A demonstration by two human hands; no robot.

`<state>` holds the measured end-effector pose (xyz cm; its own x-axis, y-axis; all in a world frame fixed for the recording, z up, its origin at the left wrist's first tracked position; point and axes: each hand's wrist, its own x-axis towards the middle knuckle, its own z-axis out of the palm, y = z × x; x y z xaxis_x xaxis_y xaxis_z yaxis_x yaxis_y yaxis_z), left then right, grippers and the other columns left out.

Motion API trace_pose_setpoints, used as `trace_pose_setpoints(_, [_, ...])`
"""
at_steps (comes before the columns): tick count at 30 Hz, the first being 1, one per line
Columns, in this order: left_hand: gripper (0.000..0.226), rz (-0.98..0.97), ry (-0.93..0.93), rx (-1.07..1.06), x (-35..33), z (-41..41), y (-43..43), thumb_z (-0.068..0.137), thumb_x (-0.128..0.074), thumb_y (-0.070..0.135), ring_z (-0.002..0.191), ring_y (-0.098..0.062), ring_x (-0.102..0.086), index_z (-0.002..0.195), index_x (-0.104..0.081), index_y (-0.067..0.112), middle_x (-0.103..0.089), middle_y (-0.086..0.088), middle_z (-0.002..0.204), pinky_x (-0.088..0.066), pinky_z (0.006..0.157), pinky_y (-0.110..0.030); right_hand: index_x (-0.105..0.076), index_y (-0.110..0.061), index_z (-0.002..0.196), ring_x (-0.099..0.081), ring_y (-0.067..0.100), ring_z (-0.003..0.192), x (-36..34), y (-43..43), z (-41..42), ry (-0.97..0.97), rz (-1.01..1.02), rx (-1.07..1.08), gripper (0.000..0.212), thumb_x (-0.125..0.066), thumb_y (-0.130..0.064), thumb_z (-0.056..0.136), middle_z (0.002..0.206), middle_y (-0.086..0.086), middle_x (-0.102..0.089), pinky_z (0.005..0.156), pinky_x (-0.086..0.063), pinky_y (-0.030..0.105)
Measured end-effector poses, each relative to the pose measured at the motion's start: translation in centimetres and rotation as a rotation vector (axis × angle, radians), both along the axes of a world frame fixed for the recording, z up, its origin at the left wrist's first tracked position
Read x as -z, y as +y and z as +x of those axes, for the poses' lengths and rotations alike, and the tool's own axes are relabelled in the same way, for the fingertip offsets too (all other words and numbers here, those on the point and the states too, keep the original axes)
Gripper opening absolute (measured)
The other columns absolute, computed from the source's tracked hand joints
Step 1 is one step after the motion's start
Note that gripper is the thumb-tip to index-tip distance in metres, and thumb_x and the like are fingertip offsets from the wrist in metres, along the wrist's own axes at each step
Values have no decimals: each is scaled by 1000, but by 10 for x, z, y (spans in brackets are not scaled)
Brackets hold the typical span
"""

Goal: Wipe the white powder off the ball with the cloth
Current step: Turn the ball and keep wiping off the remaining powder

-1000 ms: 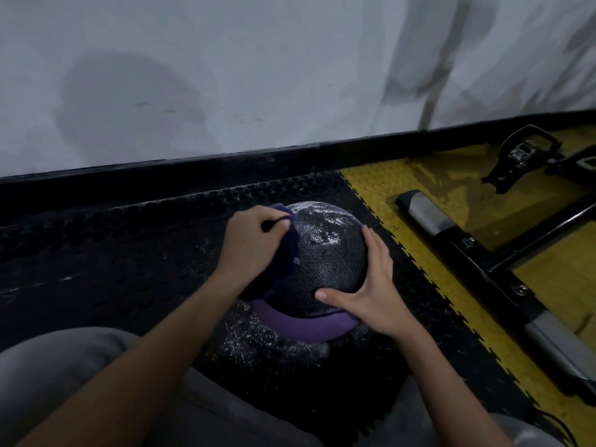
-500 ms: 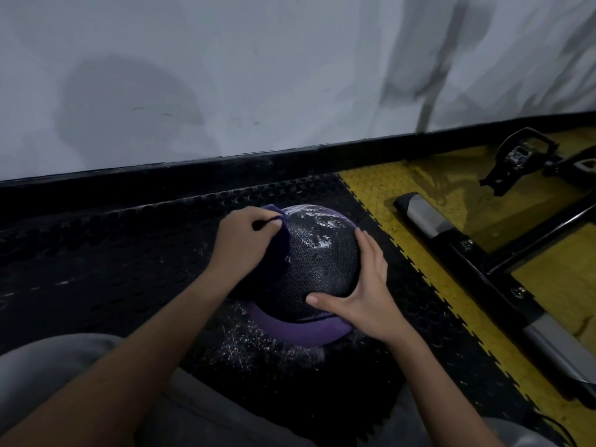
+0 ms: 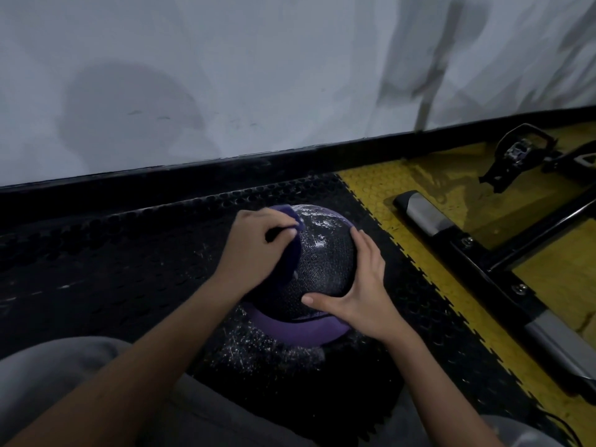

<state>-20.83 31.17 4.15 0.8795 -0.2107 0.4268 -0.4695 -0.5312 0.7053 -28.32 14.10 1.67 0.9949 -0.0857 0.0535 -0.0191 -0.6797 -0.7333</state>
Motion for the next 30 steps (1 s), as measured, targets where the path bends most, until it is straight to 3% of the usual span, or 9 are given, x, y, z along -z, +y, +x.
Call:
trace_pose_setpoints(4, [23, 138, -102, 201, 4, -14, -4, 80, -57, 34, 94, -13, -51, 89, -75, 21, -69, 13, 95, -29, 86, -11, -4, -28, 148, 3, -4, 134, -1, -2, -4, 16, 1, -19, 129, -73, -72, 48, 150, -16, 2, 116, -12, 42])
trace_pose_setpoints(10, [13, -21, 79, -78, -2, 12, 6, 82, -68, 15, 95, -10, -54, 94, -74, 16, -70, 2, 99, -29, 84, -13, -5, -28, 148, 4, -11, 128, 0, 1, -1, -6, 4, 4, 130, -69, -75, 45, 149, -18, 1, 116, -10, 38])
trace_pose_setpoints(13, [15, 12, -46, 89, 3, -9, -2, 80, -65, 23, 91, 6, -41, 90, -75, 19, -66, 15, 94, -27, 88, -9, -5, -26, 149, 4, -12, 126, -1, 0, -3, 3, 6, 1, 133, -74, -75, 46, 149, -18, 1, 116, -11, 38])
trace_pose_setpoints(16, [21, 114, -83, 203, 6, -14, -4, 78, -60, 30, 96, -8, -46, 91, -75, 22, -66, 17, 95, -29, 90, -13, -5, -26, 149, 3, -8, 130, -1, -1, -6, 11, 7, -8, 130, -73, -71, 48, 149, -17, 1, 116, -11, 38])
trace_pose_setpoints(20, [15, 14, 40, 8, -2, 10, 3, 83, -66, 22, 99, -9, -49, 94, -74, 18, -70, 5, 101, -25, 84, -9, -5, -28, 148, 3, -5, 134, 1, 1, -4, -6, 7, 5, 130, -66, -77, 45, 148, -20, 1, 116, -11, 40])
trace_pose_setpoints(22, [13, -21, 79, -34, -1, 11, 3, 83, -67, 19, 102, -16, -50, 94, -74, 20, -67, 11, 99, -25, 85, -10, -4, -28, 148, 3, -7, 133, 1, 3, -2, -7, 4, 4, 129, -64, -77, 45, 147, -21, 2, 116, -10, 41])
trace_pose_setpoints(25, [22, 45, -55, 115, 4, -9, -5, 79, -57, 37, 101, -12, -48, 89, -74, 27, -62, 25, 95, -29, 92, -24, -4, -28, 148, 2, -6, 133, 1, 4, -2, -13, -16, 6, 129, -63, -77, 44, 148, -18, 1, 116, -10, 40])
trace_pose_setpoints(28, [24, 194, -150, 231, 5, -19, -10, 80, -54, 39, 101, -7, -42, 91, -74, 29, -67, 21, 98, -24, 91, -29, -4, -28, 148, 3, -4, 135, 1, 2, -5, -9, -22, -2, 129, -68, -74, 45, 149, -17, 1, 116, -11, 39])
trace_pose_setpoints(30, [30, 177, -97, 176, 3, -5, -8, 79, -51, 41, 102, -13, -48, 92, -74, 28, -69, 16, 99, -31, 93, -34, -4, -29, 148, 3, -4, 135, 1, 2, -5, -1, -12, -2, 128, -70, -73, 47, 149, -20, 2, 116, -11, 40])
